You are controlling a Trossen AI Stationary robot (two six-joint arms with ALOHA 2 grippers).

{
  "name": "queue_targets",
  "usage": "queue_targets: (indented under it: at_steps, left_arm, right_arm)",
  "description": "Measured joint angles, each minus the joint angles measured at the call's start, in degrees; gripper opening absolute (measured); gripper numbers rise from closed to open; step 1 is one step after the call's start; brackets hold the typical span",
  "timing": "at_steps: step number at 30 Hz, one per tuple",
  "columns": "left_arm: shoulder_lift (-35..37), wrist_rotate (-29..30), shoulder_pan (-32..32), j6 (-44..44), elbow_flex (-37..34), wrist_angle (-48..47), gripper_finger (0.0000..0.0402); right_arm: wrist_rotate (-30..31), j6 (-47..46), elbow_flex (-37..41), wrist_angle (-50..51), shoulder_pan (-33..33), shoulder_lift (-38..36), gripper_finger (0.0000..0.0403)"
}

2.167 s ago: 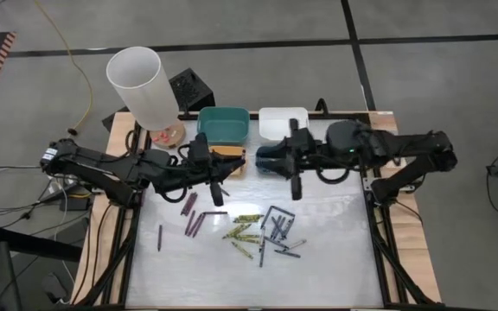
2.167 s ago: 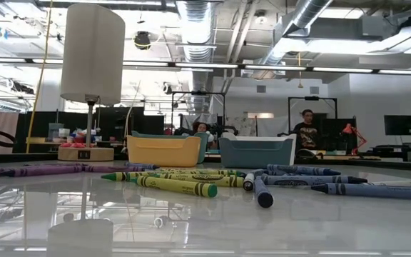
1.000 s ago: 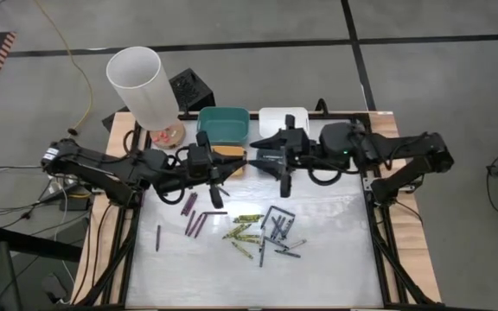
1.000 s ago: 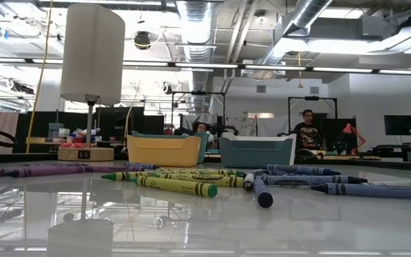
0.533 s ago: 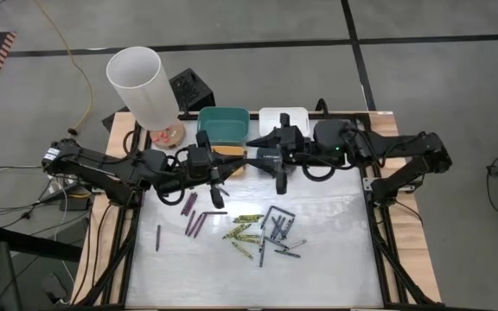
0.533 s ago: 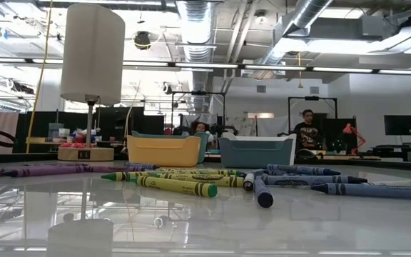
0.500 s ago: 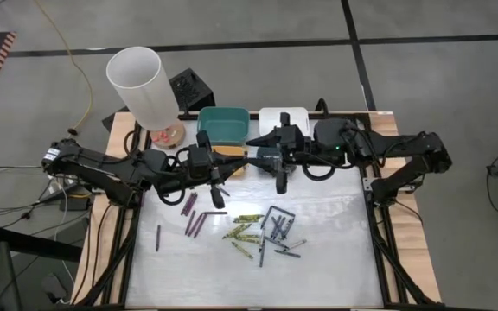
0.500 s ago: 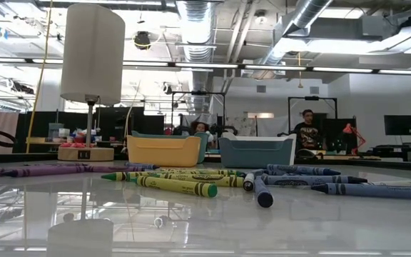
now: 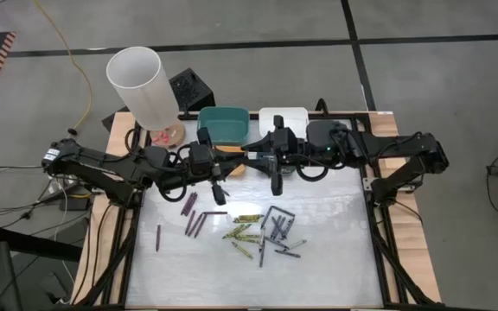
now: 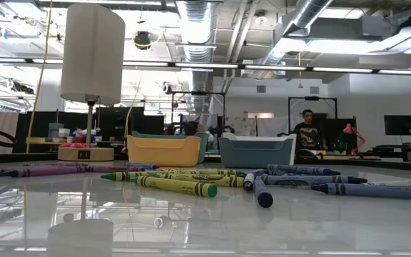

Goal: Sort crayons
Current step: Put the black crayon into the blue bin

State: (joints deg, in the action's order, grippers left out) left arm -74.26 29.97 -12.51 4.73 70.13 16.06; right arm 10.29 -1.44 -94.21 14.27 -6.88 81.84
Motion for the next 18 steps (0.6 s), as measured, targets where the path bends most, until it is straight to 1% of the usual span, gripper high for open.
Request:
queue_targets:
  at_steps: [9,11,14,18]
  left_arm:
    - [0.0,0.2,0.0,0.1,0.0,-0.5,0.0006]
    - [0.0,0.2,0.0,0.1,0.0,-0.6,0.0006]
    - [0.0,0.1,0.0,0.2,0.0,-1.1,0.0007]
    - [0.0,0.8,0.0,0.2,0.0,-2.4,0.0030]
  right_arm:
    - [1.1,0.0,0.0,0.1,0.3,0.0,0.0019]
    - [1.3,0.0,0.0,0.3,0.3,0.0,0.0009]
    - [1.5,-0.1,0.0,0.7,0.3,0.0,0.0007]
    - [1.6,-0.1,0.0,1.3,0.3,0.0,0.0004]
